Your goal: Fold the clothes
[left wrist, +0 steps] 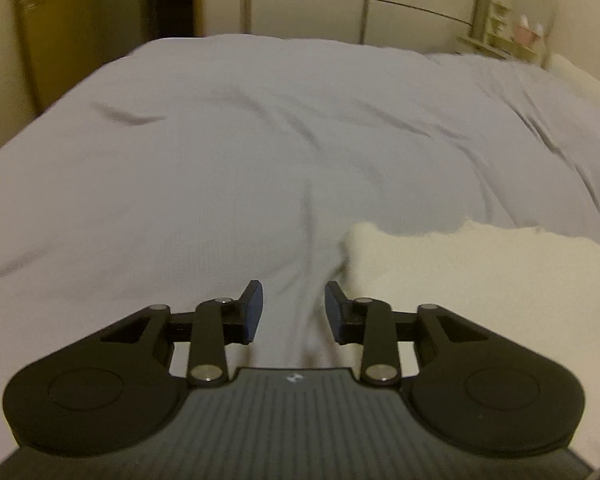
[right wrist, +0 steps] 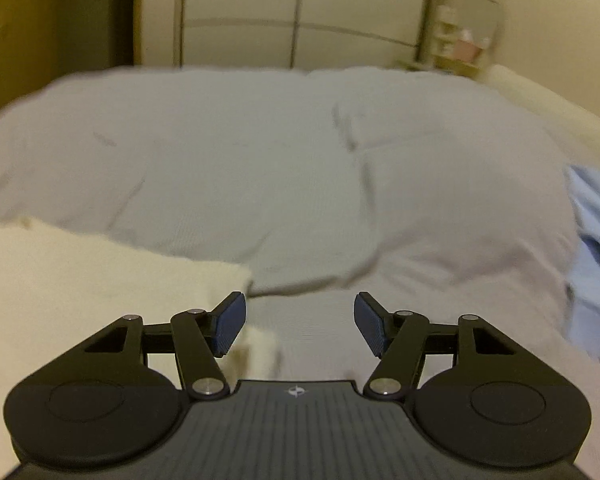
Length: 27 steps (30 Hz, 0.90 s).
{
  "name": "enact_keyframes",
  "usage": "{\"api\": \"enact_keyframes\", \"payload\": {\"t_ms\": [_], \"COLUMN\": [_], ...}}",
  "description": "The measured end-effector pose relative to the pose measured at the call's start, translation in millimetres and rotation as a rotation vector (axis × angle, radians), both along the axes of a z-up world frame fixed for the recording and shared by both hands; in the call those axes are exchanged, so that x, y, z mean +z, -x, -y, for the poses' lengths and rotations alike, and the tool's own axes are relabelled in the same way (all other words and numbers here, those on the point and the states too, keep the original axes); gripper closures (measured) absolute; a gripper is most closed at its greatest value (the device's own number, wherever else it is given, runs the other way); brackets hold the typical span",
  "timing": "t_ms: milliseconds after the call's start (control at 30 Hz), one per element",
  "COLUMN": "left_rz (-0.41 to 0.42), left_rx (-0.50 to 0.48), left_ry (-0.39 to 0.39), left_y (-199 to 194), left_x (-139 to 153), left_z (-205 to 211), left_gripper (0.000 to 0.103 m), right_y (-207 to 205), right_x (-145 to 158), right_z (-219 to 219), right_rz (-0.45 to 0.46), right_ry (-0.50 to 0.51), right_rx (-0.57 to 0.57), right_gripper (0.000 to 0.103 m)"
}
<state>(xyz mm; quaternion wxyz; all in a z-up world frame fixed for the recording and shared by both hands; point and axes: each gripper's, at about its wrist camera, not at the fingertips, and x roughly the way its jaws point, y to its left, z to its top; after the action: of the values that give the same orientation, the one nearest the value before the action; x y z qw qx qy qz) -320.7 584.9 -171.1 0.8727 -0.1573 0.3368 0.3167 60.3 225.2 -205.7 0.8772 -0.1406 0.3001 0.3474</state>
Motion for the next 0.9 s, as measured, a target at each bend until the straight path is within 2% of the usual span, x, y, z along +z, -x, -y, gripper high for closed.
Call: {"api": "enact_keyframes", "payload": {"t_ms": [67,167,333,467,533,600,733,767,800,833,867,900], "left_rz": [0.025,0.067,0.177,0.313,0.347,0.369,0.402,0.4,0.385,0.368,0.366,0.369], "left_rx": [0.015,0.056,0.1,0.176,0.191,0.193,0.229,0.243,0.25,0.256,0.253,0.248], "left_ry": [0.038,0.134,0.356,0.561,0.593,0.602,0.585,0.589,0.588,0.587,0.582,0.577], "left_y": [34,81,122,140,137,131,112,106,99,93,91,89], "left_x": [7,7,-10,-24,-27,-29,-39,-43,-48,-52,-51,-50], "left_z": [17,47,91,106,109,112,104,100,96,91,88,85], "left_gripper": [0.075,0.076,0.075,0.072,0.063,0.051,0.05,0.054,0.071,0.091,0.093,0.095], "right_y": [22,52,91,95,97,97,85,82,79,76,74,72], "right_x": [8,4,-38,-83,-91,-93,-98,-99,-99,-98,-96,-92], "right_z": [39,97,176,203,199,190,166,160,155,150,146,144], "right_rz": [-0.042,-0.179,-0.609,-0.97,-1.01,-0.996,-0.961,-0.953,-0.945,-0.936,-0.916,-0.885], "right_ry": [-0.073,-0.174,-0.502,-0.81,-0.864,-0.874,-0.85,-0.84,-0.826,-0.812,-0.795,-0.775], "right_rx": [-0.004,-0.062,-0.241,-0.366,-0.381,-0.37,-0.391,-0.394,-0.39,-0.386,-0.379,-0.37], "right_gripper": [0.04,0.04,0.039,0.039,0.039,0.039,0.039,0.044,0.068,0.081,0.092,0.095]}}
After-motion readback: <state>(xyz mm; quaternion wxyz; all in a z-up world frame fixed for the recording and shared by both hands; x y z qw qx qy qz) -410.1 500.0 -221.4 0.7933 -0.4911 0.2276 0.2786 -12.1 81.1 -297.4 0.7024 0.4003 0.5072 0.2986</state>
